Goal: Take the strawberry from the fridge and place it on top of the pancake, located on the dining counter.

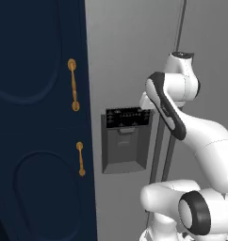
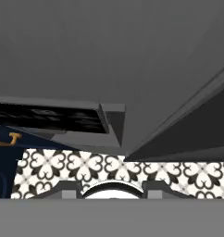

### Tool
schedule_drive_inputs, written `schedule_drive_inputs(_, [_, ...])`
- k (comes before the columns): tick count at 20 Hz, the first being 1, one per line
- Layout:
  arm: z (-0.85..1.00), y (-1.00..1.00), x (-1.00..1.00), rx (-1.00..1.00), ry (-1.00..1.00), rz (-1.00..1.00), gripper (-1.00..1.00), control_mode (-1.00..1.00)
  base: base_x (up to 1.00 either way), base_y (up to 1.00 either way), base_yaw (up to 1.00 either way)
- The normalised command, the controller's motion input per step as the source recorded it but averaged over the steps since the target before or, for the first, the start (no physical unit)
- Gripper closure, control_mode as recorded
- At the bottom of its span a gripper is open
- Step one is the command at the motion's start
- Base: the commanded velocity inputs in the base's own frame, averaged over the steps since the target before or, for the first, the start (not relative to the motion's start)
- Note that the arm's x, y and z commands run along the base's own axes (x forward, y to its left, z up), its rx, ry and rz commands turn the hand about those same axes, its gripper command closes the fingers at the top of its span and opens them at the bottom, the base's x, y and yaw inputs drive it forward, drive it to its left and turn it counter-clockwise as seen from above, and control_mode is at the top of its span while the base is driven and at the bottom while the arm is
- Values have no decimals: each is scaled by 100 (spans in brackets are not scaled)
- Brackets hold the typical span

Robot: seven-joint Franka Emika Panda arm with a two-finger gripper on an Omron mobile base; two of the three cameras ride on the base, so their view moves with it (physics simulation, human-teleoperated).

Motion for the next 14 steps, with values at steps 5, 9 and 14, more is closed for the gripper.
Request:
schedule_drive_inputs(5, [0, 0, -10, 0, 0, 0, -100, 100, -40, -7, -3])
schedule_drive_inputs(9, [0, 0, 0, 0, 0, 0, -100, 100, -60, -9, -8])
schedule_drive_inputs(14, [0, 0, 0, 0, 0, 0, -100, 100, -25, -33, -7])
